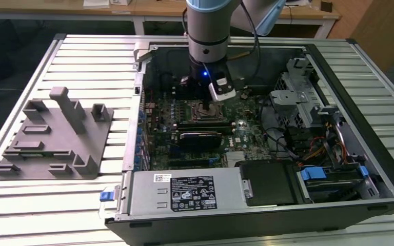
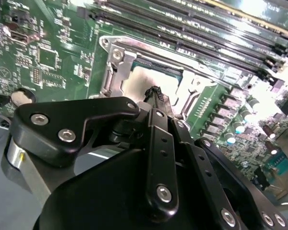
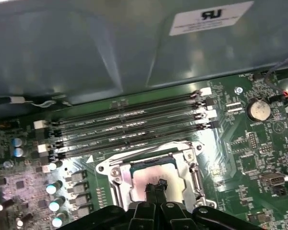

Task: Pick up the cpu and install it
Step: 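Install the first cpu locking lever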

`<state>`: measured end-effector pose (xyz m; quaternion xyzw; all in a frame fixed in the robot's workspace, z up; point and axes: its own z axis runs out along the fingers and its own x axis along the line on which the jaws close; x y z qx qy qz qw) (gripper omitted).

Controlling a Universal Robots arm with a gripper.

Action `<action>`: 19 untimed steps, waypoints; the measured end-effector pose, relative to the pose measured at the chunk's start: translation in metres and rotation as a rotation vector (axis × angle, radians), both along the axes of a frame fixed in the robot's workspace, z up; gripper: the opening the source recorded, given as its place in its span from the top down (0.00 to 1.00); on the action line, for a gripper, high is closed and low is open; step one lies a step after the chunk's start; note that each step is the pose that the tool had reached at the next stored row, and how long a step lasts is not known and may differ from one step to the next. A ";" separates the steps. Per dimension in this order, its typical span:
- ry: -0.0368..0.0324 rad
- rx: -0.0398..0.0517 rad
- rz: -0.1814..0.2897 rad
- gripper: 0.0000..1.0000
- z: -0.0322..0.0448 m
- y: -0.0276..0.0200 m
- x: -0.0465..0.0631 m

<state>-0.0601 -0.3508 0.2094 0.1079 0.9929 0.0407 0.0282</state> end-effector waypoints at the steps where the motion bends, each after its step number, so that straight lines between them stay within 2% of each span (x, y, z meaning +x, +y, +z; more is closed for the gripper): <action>1: 0.0000 -0.0032 0.000 0.89 0.0000 0.0000 0.001; 8: -0.0001 -0.0079 0.004 0.89 -0.0002 0.0008 0.007; 15: -0.0004 -0.0081 0.114 0.89 -0.0003 0.0009 0.007; 19: -0.0005 -0.0081 0.122 0.89 -0.0004 0.0010 0.007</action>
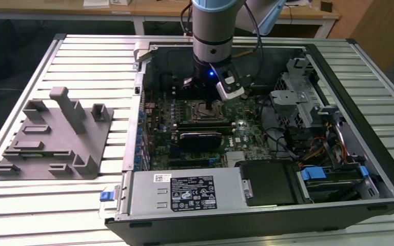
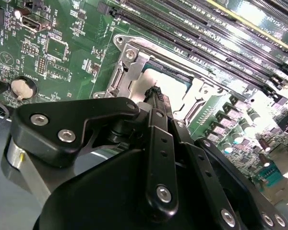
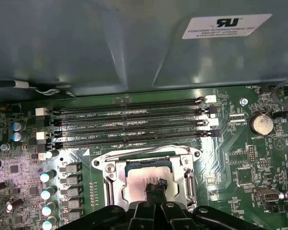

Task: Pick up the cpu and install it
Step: 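Install the first cpu locking lever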

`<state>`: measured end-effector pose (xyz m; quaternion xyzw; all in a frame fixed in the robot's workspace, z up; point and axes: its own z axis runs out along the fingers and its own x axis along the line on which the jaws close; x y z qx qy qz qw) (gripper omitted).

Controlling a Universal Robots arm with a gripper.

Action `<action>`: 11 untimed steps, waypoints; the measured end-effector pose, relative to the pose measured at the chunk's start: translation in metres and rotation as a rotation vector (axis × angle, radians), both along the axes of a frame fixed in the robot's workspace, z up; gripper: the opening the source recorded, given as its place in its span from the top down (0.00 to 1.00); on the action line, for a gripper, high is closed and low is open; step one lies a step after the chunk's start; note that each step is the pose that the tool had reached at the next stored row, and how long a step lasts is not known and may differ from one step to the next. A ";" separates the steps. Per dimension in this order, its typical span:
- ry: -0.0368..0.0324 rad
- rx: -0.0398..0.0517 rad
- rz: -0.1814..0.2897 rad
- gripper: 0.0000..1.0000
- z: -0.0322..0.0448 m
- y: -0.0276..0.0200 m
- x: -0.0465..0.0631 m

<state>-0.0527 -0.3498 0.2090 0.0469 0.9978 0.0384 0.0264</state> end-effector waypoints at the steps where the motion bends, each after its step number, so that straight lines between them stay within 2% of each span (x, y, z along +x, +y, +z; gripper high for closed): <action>1: 0.0000 -0.0004 0.000 0.89 0.0000 0.0000 0.000; 5: -0.0001 -0.0146 0.000 0.89 -0.0001 0.0001 0.000; 11: 0.0001 -0.0168 0.001 0.89 -0.0001 0.0005 0.000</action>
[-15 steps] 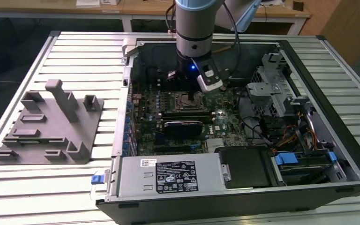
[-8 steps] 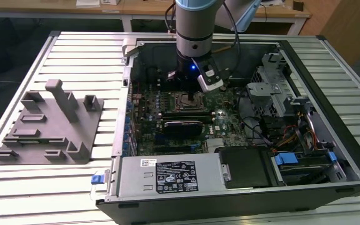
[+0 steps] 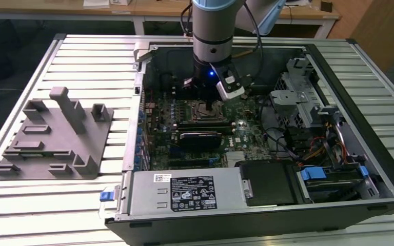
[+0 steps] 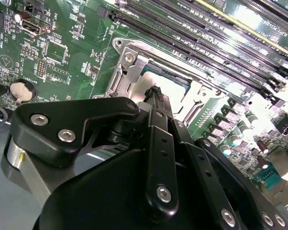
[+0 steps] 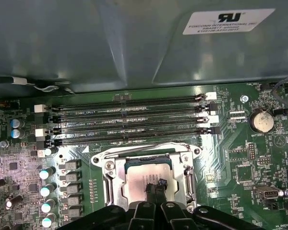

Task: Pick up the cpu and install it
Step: 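Install the first cpu locking lever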

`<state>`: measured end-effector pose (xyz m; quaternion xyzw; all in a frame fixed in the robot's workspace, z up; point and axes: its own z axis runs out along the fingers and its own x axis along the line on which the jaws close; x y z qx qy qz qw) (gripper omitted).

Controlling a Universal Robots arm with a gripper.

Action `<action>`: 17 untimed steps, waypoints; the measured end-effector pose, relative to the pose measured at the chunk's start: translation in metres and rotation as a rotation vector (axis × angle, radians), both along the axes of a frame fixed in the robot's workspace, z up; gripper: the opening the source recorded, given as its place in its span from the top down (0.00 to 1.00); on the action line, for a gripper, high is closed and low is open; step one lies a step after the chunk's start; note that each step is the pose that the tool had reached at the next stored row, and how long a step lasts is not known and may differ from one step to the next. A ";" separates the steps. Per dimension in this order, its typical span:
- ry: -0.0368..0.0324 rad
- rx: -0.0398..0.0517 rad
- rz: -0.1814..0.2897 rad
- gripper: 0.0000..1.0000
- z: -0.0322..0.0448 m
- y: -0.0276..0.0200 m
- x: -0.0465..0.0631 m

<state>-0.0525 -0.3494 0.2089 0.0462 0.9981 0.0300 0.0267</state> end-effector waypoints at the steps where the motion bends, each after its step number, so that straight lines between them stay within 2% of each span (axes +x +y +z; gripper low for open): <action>1: -0.0001 0.0001 0.000 0.89 0.0000 0.0000 0.000; 4: 0.0000 0.0000 0.000 0.89 0.0019 0.0001 0.000; 11: -0.0001 0.0001 0.000 0.89 0.0157 0.0001 0.000; 17: -0.0001 -0.0005 0.000 0.89 0.0164 0.0001 0.000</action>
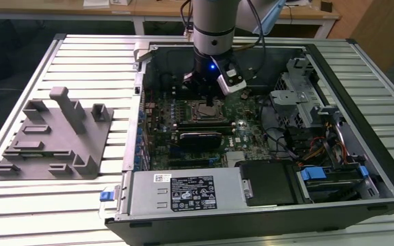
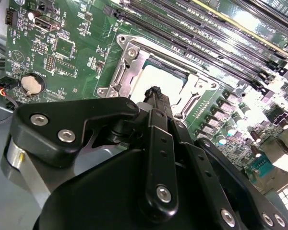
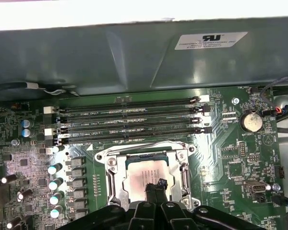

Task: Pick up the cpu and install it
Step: 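Install the second cpu locking lever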

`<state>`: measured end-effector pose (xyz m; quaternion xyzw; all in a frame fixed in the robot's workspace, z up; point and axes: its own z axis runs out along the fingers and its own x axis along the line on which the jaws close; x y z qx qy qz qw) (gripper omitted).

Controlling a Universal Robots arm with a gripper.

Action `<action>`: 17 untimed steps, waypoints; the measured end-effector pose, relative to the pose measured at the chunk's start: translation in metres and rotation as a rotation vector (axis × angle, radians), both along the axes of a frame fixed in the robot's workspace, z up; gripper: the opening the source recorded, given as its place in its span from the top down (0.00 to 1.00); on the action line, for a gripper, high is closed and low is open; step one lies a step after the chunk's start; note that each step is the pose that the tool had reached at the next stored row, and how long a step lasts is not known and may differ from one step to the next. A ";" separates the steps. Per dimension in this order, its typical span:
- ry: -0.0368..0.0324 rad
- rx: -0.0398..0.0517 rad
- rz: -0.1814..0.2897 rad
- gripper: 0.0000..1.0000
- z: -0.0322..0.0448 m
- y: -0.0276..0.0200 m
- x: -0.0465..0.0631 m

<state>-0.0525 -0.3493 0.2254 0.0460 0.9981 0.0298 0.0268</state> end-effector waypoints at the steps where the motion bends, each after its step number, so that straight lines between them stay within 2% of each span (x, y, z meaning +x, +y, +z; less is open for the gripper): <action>1: 0.0000 -0.0003 0.000 0.89 0.0000 0.0000 0.000; 12: 0.0002 -0.0009 0.000 0.89 0.0004 0.0000 0.000; 17: 0.0000 -0.0007 0.000 0.89 0.0088 0.0000 0.000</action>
